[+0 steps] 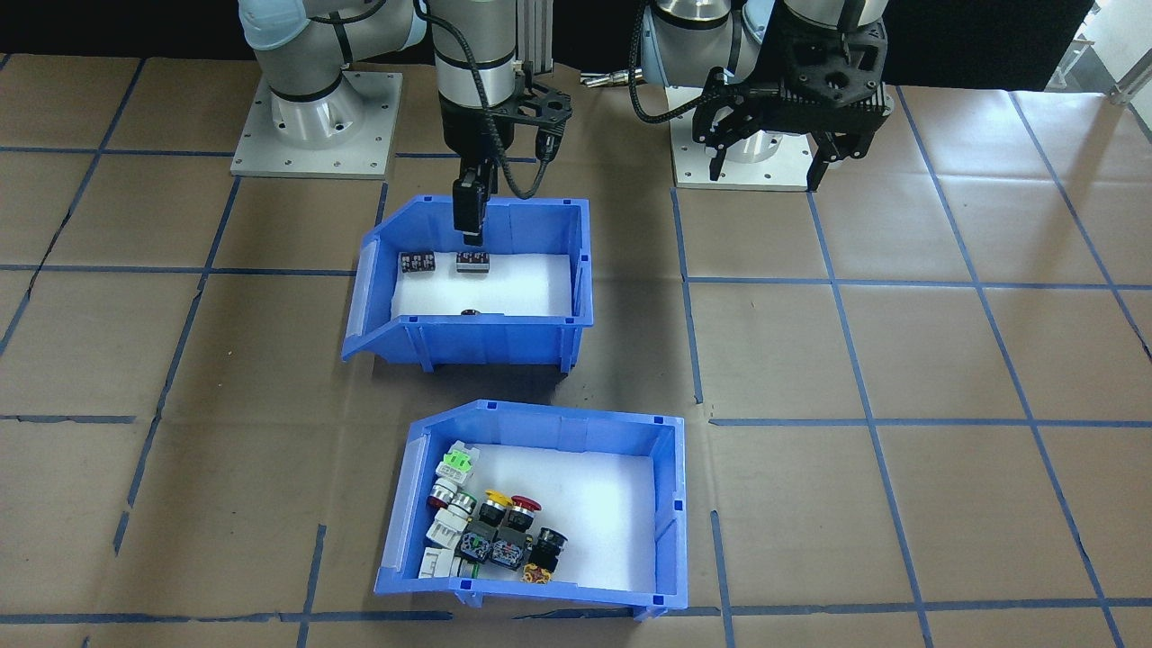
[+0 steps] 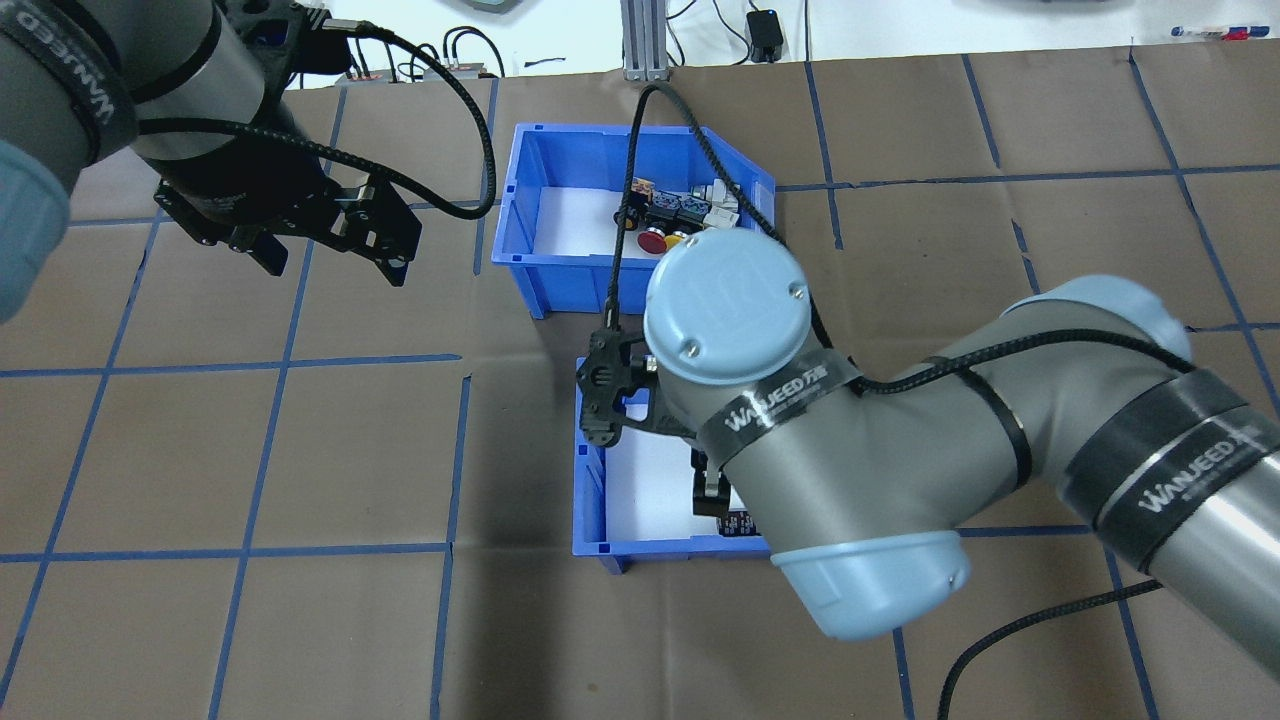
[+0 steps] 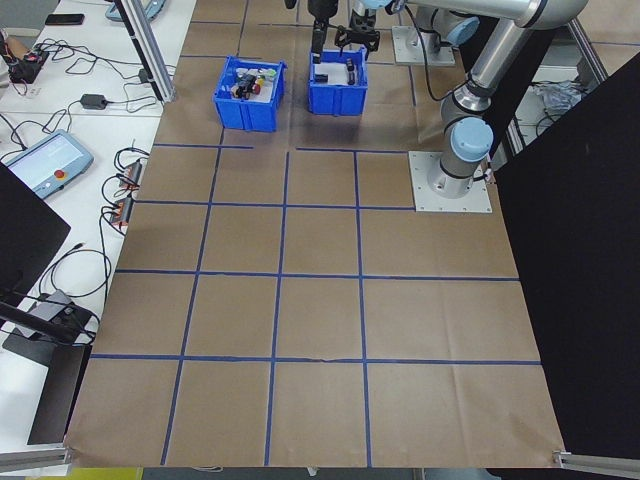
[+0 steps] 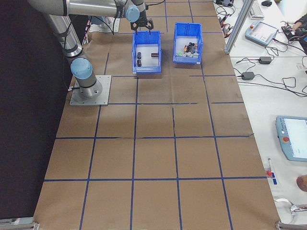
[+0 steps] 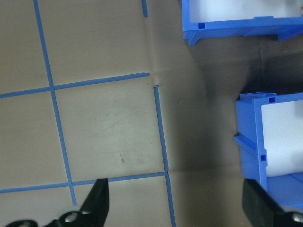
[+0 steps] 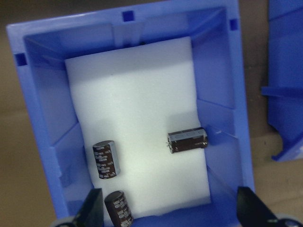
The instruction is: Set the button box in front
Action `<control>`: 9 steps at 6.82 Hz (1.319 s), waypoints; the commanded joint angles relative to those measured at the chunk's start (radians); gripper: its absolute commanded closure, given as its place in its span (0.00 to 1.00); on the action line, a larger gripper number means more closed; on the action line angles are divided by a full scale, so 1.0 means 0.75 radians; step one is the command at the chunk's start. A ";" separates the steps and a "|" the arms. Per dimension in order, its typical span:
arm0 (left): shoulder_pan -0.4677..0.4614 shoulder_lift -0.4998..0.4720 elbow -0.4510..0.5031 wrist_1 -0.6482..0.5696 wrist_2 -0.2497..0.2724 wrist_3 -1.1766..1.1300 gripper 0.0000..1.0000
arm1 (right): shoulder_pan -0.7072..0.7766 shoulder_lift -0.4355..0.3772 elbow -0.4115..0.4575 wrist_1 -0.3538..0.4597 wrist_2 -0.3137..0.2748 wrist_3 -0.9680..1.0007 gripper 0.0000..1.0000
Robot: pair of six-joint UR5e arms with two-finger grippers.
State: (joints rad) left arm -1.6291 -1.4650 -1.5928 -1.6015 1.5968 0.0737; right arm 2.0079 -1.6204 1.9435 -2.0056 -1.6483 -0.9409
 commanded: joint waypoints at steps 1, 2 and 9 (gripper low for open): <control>0.000 0.000 -0.001 0.000 0.000 0.000 0.00 | -0.175 -0.016 -0.037 0.015 0.005 0.038 0.00; 0.000 0.000 -0.001 0.000 0.000 0.000 0.00 | -0.257 -0.016 -0.045 0.011 0.025 0.072 0.00; 0.002 0.004 -0.014 0.000 0.002 -0.016 0.00 | -0.605 0.150 -0.441 0.396 0.128 1.339 0.00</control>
State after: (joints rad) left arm -1.6281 -1.4624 -1.6000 -1.6024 1.5982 0.0622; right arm 1.5560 -1.5467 1.6961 -1.8275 -1.5311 -0.0663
